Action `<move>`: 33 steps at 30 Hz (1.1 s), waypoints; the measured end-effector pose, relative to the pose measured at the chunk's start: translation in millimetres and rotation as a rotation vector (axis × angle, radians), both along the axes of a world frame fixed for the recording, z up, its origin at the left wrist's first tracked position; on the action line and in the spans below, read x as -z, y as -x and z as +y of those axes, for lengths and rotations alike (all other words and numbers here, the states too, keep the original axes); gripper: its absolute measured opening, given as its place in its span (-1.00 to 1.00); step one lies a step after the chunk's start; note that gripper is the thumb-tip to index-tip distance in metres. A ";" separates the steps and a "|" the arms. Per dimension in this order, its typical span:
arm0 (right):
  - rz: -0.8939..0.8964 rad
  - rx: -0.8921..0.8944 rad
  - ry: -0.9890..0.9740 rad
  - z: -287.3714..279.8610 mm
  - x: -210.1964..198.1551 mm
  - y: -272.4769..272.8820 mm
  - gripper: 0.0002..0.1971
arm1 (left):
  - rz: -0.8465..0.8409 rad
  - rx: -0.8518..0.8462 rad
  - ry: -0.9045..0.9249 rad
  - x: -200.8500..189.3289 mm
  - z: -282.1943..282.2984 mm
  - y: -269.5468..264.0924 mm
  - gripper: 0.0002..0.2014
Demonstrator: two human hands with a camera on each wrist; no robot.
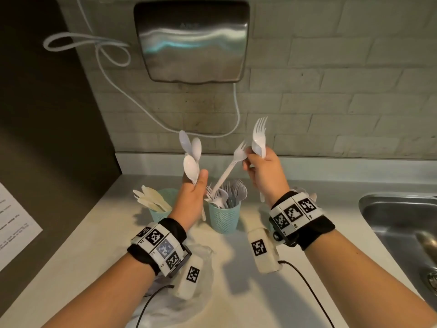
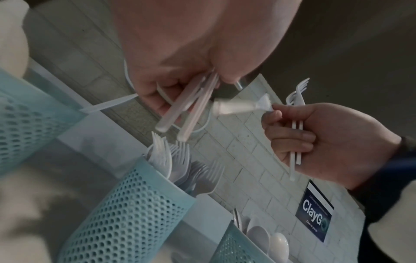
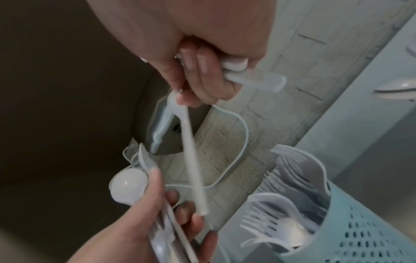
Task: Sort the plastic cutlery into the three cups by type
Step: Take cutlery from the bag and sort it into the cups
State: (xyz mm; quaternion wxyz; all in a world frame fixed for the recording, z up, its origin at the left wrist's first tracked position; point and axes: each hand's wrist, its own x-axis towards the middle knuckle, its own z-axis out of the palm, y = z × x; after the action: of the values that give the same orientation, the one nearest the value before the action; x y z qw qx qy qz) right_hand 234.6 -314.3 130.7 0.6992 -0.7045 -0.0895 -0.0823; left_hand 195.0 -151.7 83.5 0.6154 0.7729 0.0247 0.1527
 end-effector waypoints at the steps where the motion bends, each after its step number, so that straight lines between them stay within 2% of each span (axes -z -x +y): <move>1: -0.021 0.036 0.034 -0.7 3.1 -2.7 -0.85 | -0.010 -0.033 -0.003 0.9 1.8 -1.0 -0.64; 4: -0.077 0.122 0.274 -2.1 13.2 -3.7 -0.96 | -0.031 -0.078 -0.017 1.0 4.6 0.1 -0.78; 7: -0.102 0.123 0.550 -1.0 28.2 0.3 -0.87 | -0.018 -0.057 -0.001 4.5 5.1 -0.2 -0.76; 10: -0.044 0.082 0.685 2.1 49.5 1.2 -0.86 | -0.013 0.008 0.031 8.4 3.6 -0.6 -0.75; 13: -0.016 0.073 0.896 2.6 70.3 3.8 -0.77 | -0.007 0.039 0.083 7.5 1.3 0.8 -0.77; 15: -0.002 0.072 0.964 0.8 75.6 5.1 -0.73 | -0.001 0.053 0.098 7.6 1.6 1.1 -0.77; 18: -0.062 0.102 0.824 -1.6 66.1 6.1 -0.81 | 0.013 0.063 0.080 8.2 4.2 2.4 -0.77; 20: -0.065 0.094 0.562 -0.5 52.2 6.7 -0.92 | 0.025 0.065 0.084 9.1 6.1 2.7 -0.76; 22: -0.057 0.049 0.339 3.7 40.3 6.5 -0.85 | 0.036 0.058 0.087 10.2 7.1 2.9 -0.75; 23: -0.081 0.043 0.352 5.4 36.3 6.7 -0.78 | 0.040 0.056 0.085 10.6 7.2 2.8 -0.75; 26: -0.154 0.069 0.579 9.5 35.5 5.4 -0.60 | 0.038 0.054 0.085 10.6 6.2 3.8 -0.75; 29: -0.142 -0.032 0.512 15.3 41.3 6.8 -0.66 | 0.037 0.054 0.086 11.3 5.9 5.2 -0.76; 33: -0.190 -0.043 0.471 26.3 61.3 -2.4 -0.79 | 0.051 0.057 0.057 14.3 9.4 4.7 -0.73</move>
State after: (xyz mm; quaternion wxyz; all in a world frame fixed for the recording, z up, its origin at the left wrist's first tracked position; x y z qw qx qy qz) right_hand 237.0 -288.0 69.3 0.5058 -0.8350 -0.1865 -0.1102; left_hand 190.3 -142.2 69.2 0.6405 0.7589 0.0228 0.1149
